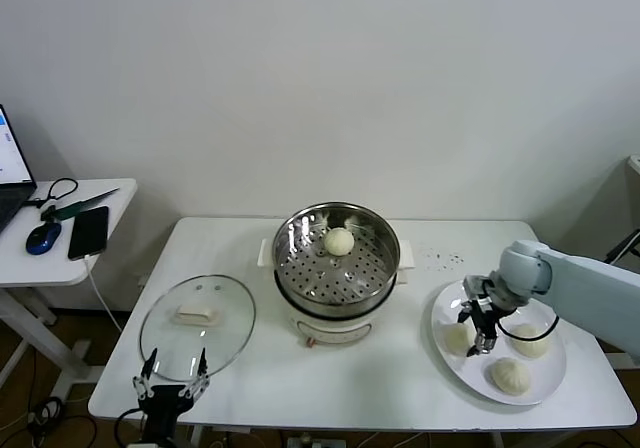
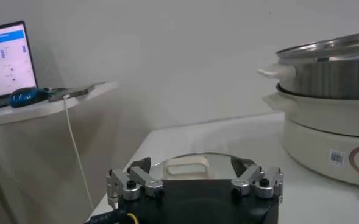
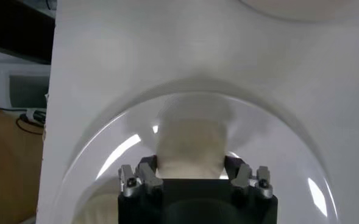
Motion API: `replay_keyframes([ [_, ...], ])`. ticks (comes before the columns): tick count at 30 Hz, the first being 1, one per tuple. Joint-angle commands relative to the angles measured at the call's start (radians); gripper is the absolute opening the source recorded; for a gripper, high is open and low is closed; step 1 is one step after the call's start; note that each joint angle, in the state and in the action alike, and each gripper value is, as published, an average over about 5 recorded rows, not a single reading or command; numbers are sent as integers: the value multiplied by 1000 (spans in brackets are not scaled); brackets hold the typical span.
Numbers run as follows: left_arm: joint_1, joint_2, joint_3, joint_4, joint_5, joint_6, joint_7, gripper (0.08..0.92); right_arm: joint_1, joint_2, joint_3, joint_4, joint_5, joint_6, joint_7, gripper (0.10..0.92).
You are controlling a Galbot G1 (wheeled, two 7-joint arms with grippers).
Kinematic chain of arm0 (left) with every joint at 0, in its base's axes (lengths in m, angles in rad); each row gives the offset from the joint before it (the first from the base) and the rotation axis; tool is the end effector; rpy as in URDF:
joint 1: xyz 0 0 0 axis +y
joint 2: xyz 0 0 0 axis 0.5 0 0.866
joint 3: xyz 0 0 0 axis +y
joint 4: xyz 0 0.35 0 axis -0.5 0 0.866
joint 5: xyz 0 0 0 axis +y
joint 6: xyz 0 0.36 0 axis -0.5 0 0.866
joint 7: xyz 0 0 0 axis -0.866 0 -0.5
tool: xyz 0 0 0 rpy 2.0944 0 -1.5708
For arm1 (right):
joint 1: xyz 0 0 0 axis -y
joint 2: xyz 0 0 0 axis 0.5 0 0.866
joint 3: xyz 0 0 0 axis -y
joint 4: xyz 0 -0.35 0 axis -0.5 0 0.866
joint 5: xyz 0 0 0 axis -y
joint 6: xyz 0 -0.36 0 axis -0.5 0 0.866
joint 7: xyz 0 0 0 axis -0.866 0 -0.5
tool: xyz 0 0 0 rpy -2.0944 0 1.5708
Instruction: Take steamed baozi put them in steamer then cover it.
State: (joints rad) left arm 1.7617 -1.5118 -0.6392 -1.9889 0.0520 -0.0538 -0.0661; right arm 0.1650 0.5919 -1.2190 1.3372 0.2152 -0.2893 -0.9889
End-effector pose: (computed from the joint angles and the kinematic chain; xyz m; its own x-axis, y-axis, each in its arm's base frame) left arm 0.1150 0.0499 -0.3661 -0.9655 -0.1379 0.2211 -0.0975 0.9780 0.1841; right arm 0.4735 -0.1671 -0.2414 -0.0100 -0.1231 0.9923 -0.9999 0.0065 -0.0092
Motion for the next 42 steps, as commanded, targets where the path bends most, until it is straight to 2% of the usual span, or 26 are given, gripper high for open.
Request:
replay_keyframes([
  [1,-2,0,3,-3,2,1,1,823,40,-15,-10,15,32,1,8,681],
  [9,3,3,6,-15,0,2,3,823,371,-47,-155,39,202,10,-19,675],
  [14,8,5,13,-15,0,2,3,823,708,22,-389,36,373,24,-31,675],
  [19,29,14,23,-21,11,-5,40,823,858,136,-466,34,507,13,-37,679],
  [27,41,14,40,-27,30,-6,64,823,824,358,-400,-7,622,-37,11,679],
  [34,41,-2,55,-36,54,-8,61,823,711,554,-346,-77,643,-74,63,679],
  [42,55,16,34,-55,35,-5,62,823,612,715,-343,-151,625,-80,90,679],
])
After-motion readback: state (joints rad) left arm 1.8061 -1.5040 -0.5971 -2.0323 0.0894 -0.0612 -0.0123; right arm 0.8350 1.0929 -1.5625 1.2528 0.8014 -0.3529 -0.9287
